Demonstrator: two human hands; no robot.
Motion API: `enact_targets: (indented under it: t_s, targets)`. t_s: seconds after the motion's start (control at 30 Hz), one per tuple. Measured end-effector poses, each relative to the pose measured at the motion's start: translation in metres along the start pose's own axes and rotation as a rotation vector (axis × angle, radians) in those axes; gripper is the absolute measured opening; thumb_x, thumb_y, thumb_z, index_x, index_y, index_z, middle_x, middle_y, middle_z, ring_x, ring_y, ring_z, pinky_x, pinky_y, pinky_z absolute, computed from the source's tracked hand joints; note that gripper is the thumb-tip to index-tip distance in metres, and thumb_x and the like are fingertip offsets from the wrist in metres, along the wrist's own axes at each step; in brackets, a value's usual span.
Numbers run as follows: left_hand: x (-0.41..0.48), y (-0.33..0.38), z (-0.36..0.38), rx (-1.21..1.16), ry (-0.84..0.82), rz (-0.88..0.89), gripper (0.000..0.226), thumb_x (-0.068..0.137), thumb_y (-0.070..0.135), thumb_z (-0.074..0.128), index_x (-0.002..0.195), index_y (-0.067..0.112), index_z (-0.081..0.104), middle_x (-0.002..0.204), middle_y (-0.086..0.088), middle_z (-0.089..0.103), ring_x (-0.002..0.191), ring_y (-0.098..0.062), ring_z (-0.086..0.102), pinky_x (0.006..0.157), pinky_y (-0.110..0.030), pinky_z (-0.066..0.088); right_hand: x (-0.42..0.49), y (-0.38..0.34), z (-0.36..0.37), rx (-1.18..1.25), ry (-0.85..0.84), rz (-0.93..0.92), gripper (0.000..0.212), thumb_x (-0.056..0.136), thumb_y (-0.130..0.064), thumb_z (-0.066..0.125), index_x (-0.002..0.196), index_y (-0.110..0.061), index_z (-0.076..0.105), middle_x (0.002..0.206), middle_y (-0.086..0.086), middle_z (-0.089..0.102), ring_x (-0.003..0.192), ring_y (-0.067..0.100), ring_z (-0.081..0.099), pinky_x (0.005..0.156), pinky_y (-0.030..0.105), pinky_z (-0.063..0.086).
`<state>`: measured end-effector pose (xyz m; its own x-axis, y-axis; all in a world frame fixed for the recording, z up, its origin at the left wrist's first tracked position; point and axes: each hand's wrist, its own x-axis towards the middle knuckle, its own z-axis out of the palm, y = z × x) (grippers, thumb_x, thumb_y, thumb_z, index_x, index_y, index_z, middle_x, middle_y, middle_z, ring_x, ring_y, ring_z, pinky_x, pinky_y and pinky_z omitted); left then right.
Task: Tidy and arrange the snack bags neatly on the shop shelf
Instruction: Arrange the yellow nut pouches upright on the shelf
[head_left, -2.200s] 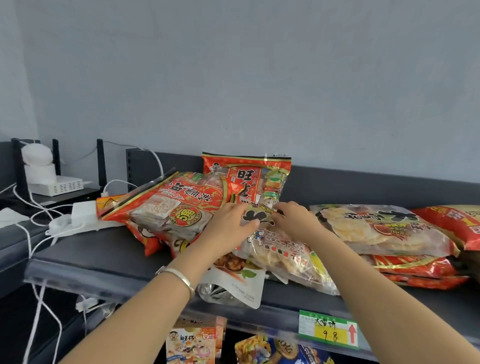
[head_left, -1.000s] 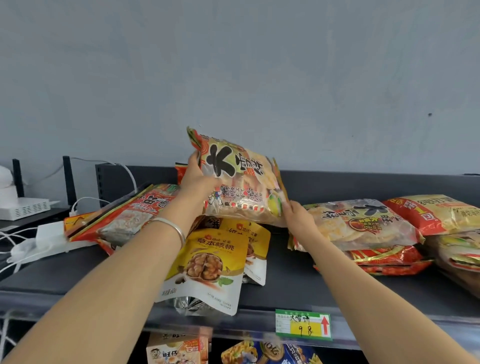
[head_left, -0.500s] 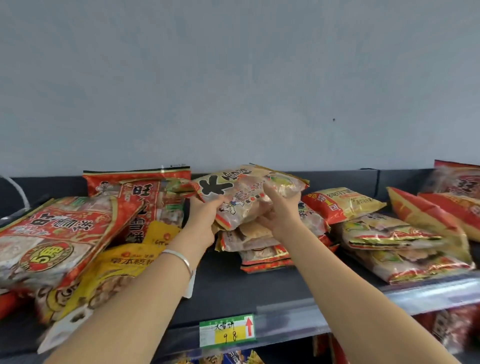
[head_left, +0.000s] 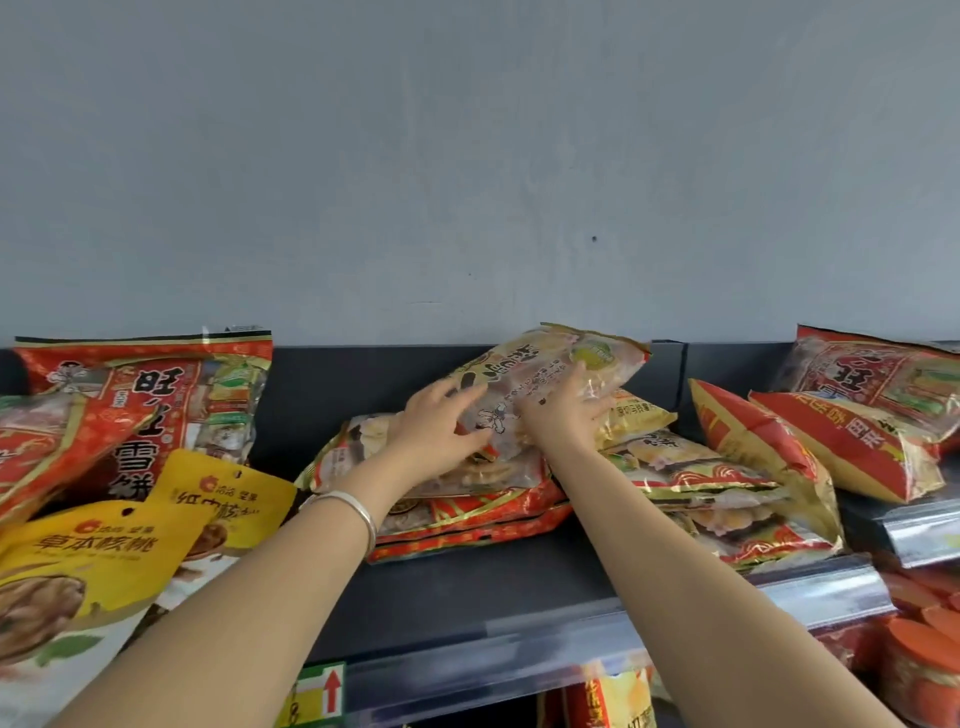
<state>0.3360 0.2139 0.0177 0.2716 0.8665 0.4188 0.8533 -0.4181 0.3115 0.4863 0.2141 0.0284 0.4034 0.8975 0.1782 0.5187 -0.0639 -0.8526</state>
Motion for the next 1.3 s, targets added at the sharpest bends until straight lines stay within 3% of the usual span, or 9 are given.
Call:
enact_targets:
  t_s: [0.07,0.2,0.3,0.4,0.5,0.87,1.13,1.3]
  targets:
    - [0.004,0.004,0.012,0.080,-0.107,0.007,0.056,0.095,0.048,0.041,0.147,0.034,0.025,0.156,-0.001,0.021,0.144,-0.023,0.016,0.115,-0.046,0.023,0.002,0.011,-0.002,-0.125,0.057,-0.068,0.089,0.090,-0.040,0.057,0.153,-0.023,-0.003,0.154,0.026,-0.023,0.144,0.041,-0.015,0.117,0.050,0.008]
    - [0.005,0.012,0.020,0.065,-0.113,-0.009,0.052,0.097,0.040,0.042,0.147,0.033,0.027,0.147,-0.001,0.038,0.136,-0.021,0.032,0.108,-0.046,0.034,0.005,0.026,-0.010,-0.285,0.121,-0.232,0.073,0.090,-0.044,0.051,0.151,-0.022,0.017,0.158,0.020,-0.014,0.145,0.038,-0.015,0.117,0.049,0.000]
    - [-0.002,0.017,0.013,-0.018,-0.029,-0.036,0.045,0.096,0.036,0.046,0.141,0.029,0.040,0.133,-0.001,0.049,0.117,-0.018,0.050,0.097,-0.039,0.045,0.002,0.026,-0.013,-0.438,0.145,-0.465,0.052,0.092,-0.036,0.045,0.143,-0.027,0.039,0.159,0.013,0.012,0.147,0.034,-0.002,0.117,0.051,0.000]
    - [-0.013,0.015,0.004,-0.014,0.052,-0.074,0.039,0.096,0.037,0.047,0.133,0.027,0.050,0.134,0.001,0.052,0.112,-0.017,0.056,0.091,-0.038,0.050,-0.007,0.022,-0.007,-0.563,0.133,-0.668,0.044,0.094,-0.033,0.044,0.135,-0.021,0.050,0.149,0.010,0.037,0.141,0.032,0.025,0.116,0.051,0.015]
    - [-0.028,0.007,-0.009,0.035,0.095,-0.106,0.037,0.095,0.037,0.048,0.130,0.027,0.054,0.136,0.001,0.052,0.116,-0.019,0.054,0.092,-0.035,0.048,-0.019,0.015,0.006,-0.614,0.115,-0.774,0.037,0.097,-0.031,0.041,0.129,-0.020,0.056,0.142,0.008,0.046,0.136,0.032,0.035,0.115,0.051,0.020]
    - [-0.101,-0.081,-0.088,0.306,0.155,-0.251,0.030,0.095,0.034,0.046,0.121,0.027,0.059,0.123,0.003,0.059,0.109,-0.018,0.056,0.087,-0.038,0.049,-0.074,-0.050,0.087,-0.654,-0.061,-1.035,0.038,0.099,-0.035,0.040,0.134,-0.024,0.050,0.140,0.003,0.049,0.133,0.027,0.040,0.111,0.045,0.029]
    - [-0.165,-0.166,-0.165,0.381,0.253,-0.349,0.029,0.095,0.034,0.050,0.121,0.027,0.060,0.121,0.007,0.063,0.102,-0.013,0.061,0.081,-0.032,0.050,-0.134,-0.123,0.176,-0.545,-0.163,-1.143,0.036,0.097,-0.034,0.042,0.127,-0.020,0.055,0.124,0.004,0.058,0.119,0.028,0.049,0.095,0.042,0.042]
    - [-0.207,-0.233,-0.201,0.452,0.277,-0.464,0.035,0.093,0.037,0.050,0.127,0.030,0.056,0.131,0.004,0.057,0.116,-0.019,0.055,0.088,-0.037,0.047,-0.176,-0.164,0.235,-0.517,-0.243,-1.186,0.039,0.098,-0.034,0.040,0.133,-0.020,0.051,0.128,0.006,0.055,0.120,0.029,0.049,0.094,0.044,0.044]
